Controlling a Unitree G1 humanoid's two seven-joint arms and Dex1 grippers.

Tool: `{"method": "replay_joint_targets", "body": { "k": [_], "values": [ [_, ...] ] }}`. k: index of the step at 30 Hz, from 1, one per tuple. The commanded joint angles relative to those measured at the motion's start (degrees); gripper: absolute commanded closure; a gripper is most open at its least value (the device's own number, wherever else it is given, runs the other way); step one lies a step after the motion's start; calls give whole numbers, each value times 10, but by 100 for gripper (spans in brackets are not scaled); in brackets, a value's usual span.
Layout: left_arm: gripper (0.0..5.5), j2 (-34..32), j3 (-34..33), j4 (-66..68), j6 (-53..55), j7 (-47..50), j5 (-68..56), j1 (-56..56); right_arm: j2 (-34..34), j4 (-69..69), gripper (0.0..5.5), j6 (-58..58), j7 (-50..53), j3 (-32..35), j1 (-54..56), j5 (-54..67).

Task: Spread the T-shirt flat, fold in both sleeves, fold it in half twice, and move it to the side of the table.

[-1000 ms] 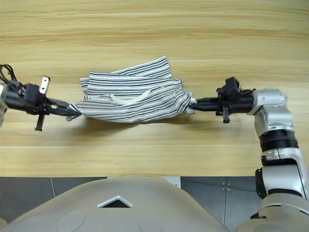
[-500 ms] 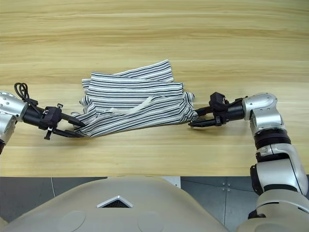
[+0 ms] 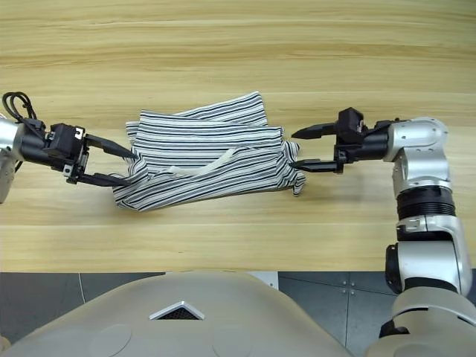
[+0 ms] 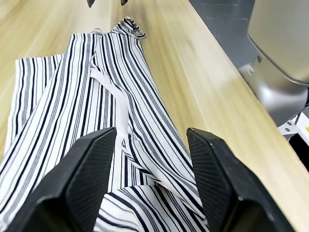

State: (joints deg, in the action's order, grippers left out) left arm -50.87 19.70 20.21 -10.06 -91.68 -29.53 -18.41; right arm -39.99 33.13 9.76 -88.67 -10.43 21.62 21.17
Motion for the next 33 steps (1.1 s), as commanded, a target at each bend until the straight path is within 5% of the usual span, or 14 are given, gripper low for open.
{"method": "replay_joint_targets", "body": {
  "k": [1, 33],
  "values": [
    [279, 44, -20, 43, 6, 18, 43, -32, 35, -12, 209, 16, 25, -8, 5, -35],
    [279, 182, -44, 207, -24, 21, 203, -54, 141, 116, 209, 69, 62, -15, 39, -117]
  ]
}}
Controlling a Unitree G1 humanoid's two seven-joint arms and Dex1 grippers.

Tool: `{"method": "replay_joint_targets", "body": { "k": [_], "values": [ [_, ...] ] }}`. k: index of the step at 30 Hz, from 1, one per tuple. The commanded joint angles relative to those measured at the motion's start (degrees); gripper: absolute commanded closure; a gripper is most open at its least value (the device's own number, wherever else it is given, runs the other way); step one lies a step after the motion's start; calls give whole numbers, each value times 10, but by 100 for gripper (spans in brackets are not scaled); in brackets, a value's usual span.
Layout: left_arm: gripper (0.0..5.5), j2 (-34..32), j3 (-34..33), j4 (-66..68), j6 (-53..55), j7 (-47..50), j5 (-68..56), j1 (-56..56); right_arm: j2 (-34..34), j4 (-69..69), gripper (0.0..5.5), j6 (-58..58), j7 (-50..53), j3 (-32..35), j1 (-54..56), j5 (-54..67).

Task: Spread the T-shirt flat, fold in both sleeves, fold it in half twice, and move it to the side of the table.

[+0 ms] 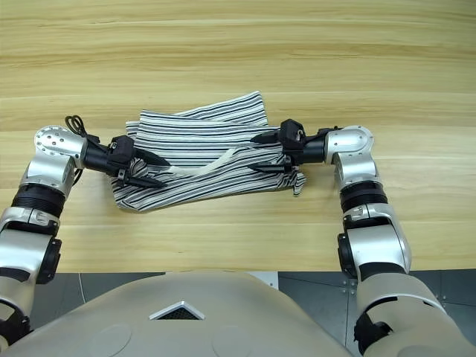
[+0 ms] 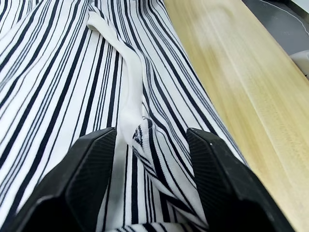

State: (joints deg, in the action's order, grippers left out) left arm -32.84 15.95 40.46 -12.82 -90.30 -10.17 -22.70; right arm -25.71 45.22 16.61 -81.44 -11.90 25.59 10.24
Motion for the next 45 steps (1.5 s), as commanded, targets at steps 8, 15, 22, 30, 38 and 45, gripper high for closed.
{"method": "replay_joint_targets", "body": {
  "k": [8, 15, 22, 30, 38, 45],
  "values": [
    [421, -2, -4, -13, 7, -11, 9, 1, 0, -7, 356, -5, -12, -1, -9, -14],
    [529, -4, -1, -24, 14, -18, 6, 5, 0, -9, 477, -8, -10, 2, -8, -16],
    [540, -4, -9, -53, 39, -21, -19, 6, -3, -23, 538, -12, -11, 6, -9, -11],
    [540, -71, -12, -314, 67, -21, -96, 51, -4, -115, 538, -117, -25, 76, 24, 97],
    [540, -206, -2, -572, -19, -22, -78, 173, 33, -55, 538, -111, 30, 72, 64, 60],
    [540, -292, -25, -691, -90, 3, -18, 260, 94, 179, 538, -36, 286, -61, 190, -191]
  ]
}}
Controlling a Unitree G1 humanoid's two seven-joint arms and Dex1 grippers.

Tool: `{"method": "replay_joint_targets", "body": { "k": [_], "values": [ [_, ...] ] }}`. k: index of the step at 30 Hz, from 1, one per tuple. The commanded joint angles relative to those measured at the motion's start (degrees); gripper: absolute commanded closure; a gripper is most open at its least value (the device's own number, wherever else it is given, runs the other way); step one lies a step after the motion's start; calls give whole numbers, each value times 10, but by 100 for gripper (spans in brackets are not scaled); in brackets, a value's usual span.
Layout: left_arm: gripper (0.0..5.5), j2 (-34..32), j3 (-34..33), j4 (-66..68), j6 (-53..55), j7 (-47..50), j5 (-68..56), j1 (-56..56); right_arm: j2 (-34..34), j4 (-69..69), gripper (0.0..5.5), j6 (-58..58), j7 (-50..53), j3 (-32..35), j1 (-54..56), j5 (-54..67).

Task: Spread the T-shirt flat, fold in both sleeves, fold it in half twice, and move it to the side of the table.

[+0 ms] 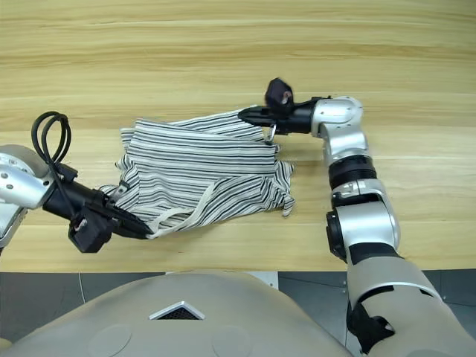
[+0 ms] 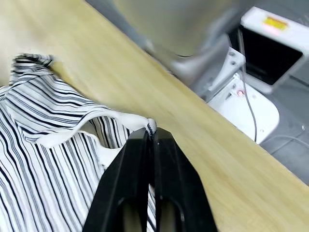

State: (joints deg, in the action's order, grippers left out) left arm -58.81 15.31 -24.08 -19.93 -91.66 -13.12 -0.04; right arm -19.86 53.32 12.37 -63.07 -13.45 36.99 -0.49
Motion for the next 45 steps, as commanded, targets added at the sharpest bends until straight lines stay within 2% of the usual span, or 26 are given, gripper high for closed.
{"method": "replay_joint_targets", "body": {
  "k": [1, 5, 9, 15, 23, 26, 30, 37, 41, 43, 45],
  "values": [
    [540, -39, -22, -54, -20, 21, 11, 44, 49, 130, 538, 1, 129, -51, 97, -99],
    [540, -50, -31, -61, -21, 33, 9, 63, 75, 206, 538, -21, 191, -75, 142, -154],
    [540, -55, -31, -68, -18, 41, 3, 73, 68, 241, 538, -58, 260, -122, 161, -229],
    [540, -56, -24, -76, -13, 51, 4, 82, 50, 261, 538, -118, 439, -89, 211, -246],
    [540, -50, -20, -77, -10, 65, 9, 91, 94, 261, 538, -68, 474, -64, 230, -257],
    [540, 18, -25, -39, 32, 124, 13, 0, 97, 258, 538, -35, 481, -43, 238, -245],
    [470, 44, -6, -15, 114, 131, -11, -63, 95, 255, 540, -8, 467, -32, 246, -246],
    [368, -4, -6, -69, 151, 68, -79, -39, 86, 254, 540, 1, 453, -21, 254, -247],
    [314, -31, -37, -102, 189, 30, -189, -33, 85, 253, 540, 1, 452, -17, 257, -247],
    [290, 12, -32, -64, 209, 72, -175, -80, 85, 253, 540, 4, 452, -12, 257, -245],
    [264, 117, 3, 73, 213, 190, -60, -177, 85, 250, 540, 13, 436, 4, 248, -228]
  ]
}}
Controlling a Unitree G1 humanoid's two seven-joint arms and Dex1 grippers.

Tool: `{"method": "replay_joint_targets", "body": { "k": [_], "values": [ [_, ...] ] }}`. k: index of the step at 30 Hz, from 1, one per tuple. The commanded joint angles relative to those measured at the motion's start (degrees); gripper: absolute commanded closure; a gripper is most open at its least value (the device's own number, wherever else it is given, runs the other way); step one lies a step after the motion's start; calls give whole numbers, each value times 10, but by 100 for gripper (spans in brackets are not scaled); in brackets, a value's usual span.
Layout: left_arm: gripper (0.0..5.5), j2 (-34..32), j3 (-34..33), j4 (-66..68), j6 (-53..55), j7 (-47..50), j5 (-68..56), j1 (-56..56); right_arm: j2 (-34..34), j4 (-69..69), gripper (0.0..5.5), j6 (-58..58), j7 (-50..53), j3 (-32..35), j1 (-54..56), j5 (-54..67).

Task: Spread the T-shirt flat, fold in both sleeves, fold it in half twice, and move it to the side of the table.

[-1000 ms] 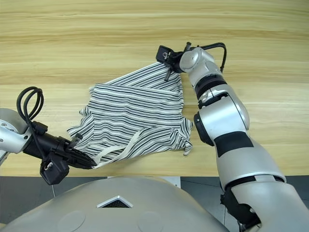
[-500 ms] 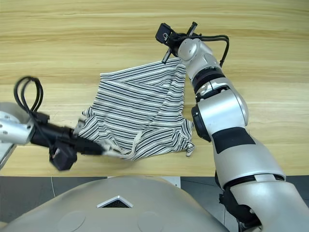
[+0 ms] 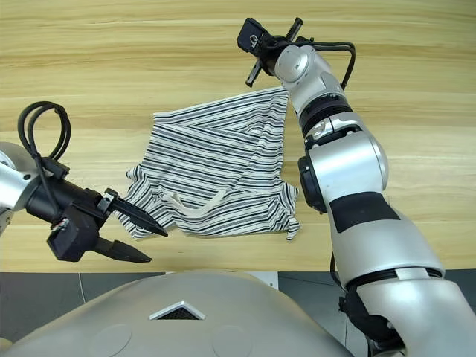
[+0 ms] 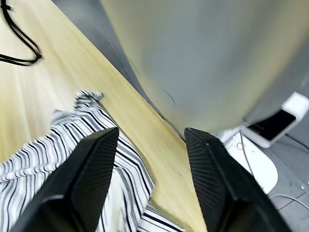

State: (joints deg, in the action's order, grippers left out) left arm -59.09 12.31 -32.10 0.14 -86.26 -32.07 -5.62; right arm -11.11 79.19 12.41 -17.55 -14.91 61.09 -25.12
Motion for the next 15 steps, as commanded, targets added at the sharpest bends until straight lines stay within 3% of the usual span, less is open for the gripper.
{"method": "replay_joint_targets", "body": {
  "k": [1, 4, 7, 15],
  "values": [
    [258, 170, 47, 241, 6, 188, 179, -171, -3, -12, 540, 22, -38, 31, 0, 32],
    [258, 263, 59, 455, -41, 271, 255, -271, -4, -25, 540, 55, -98, 55, -22, 65],
    [258, 314, 65, 615, -88, 303, 291, -326, 2, -37, 540, 87, -175, 47, -47, 74],
    [258, 353, 73, 764, -202, 306, 353, -348, 45, -19, 540, 50, -161, -16, -84, 20]
  ]
}}
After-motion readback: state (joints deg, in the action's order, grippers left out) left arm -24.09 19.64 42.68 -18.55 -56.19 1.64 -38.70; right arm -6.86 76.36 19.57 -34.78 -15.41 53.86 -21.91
